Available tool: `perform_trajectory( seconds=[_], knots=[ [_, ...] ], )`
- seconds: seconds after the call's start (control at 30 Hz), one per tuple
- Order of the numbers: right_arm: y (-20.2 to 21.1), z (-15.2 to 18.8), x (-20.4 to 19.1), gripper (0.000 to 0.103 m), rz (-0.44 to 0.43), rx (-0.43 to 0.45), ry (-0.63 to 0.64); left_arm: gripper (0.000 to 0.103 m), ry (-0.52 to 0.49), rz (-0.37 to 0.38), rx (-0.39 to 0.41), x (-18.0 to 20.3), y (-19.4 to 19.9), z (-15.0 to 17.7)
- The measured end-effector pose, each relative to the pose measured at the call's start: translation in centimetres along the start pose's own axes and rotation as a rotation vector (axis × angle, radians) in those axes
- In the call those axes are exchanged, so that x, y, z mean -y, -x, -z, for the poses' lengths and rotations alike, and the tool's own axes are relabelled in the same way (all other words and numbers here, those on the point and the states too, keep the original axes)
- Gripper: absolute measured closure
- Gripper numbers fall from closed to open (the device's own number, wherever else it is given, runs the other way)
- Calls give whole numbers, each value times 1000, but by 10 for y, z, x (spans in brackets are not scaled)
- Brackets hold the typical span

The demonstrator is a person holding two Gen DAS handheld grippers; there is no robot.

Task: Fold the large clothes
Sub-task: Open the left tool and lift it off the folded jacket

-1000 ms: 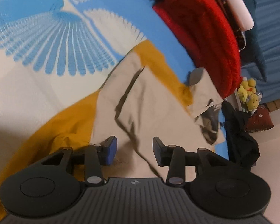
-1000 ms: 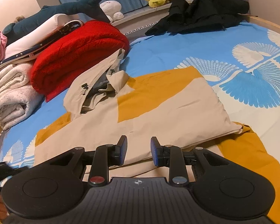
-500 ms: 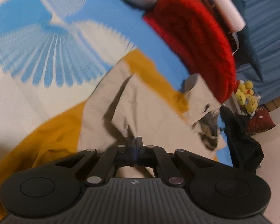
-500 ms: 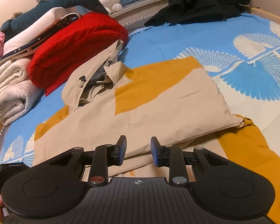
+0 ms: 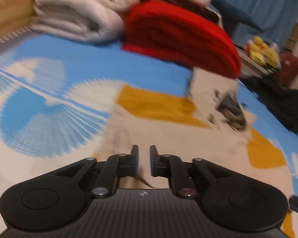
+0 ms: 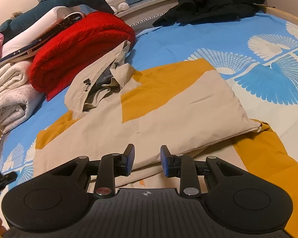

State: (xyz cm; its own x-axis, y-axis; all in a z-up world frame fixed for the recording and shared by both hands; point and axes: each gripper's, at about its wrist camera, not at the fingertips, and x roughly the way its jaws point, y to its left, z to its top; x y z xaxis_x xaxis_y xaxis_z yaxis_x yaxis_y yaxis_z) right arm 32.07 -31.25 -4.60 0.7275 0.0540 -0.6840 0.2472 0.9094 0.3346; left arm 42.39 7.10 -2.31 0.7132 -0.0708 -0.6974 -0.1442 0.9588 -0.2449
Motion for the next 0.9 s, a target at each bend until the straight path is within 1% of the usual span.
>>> perform_trajectory(
  seconds=[0.03,0.1,0.13,0.17,0.2,0.23,0.27,0.33,0.37,0.43,0.53,0.63,0.7,0.8,0.9],
  knots=[
    [0,0,-1,73,-1,3,6,86,13,1,-40,-3,-13,5],
    [2,0,-3,73,-1,9,24,82,5,-50,-127,-9,-36,16],
    [2,0,-3,73,2,11,31,83,0,-87,-202,-14,-49,22],
    [3,-1,-3,73,4,13,36,84,5,-95,-227,-16,-50,25],
    [4,-2,-2,73,6,15,36,82,16,-96,-215,-16,-45,21],
    [5,-3,-1,73,5,17,35,77,17,-100,-197,-13,-36,16],
    [7,-5,1,73,5,23,37,67,4,-91,-156,-8,-26,10],
    [11,-8,3,73,11,36,47,60,-44,-89,-69,3,-9,3],
    [13,-9,4,73,15,41,49,60,-66,-96,-39,8,-5,1],
    [16,-11,7,73,17,48,42,60,-76,-90,-6,13,2,2],
    [23,-13,12,73,18,62,41,60,-95,-81,9,22,9,2],
    [33,-17,17,73,28,93,52,60,-177,-76,65,39,22,3],
    [41,-21,22,73,51,121,69,61,-243,-71,106,47,33,3],
    [50,-28,32,73,101,152,88,61,-318,-54,141,58,45,1],
    [58,-37,41,73,147,177,113,62,-328,-23,171,61,59,-7]
  ],
)
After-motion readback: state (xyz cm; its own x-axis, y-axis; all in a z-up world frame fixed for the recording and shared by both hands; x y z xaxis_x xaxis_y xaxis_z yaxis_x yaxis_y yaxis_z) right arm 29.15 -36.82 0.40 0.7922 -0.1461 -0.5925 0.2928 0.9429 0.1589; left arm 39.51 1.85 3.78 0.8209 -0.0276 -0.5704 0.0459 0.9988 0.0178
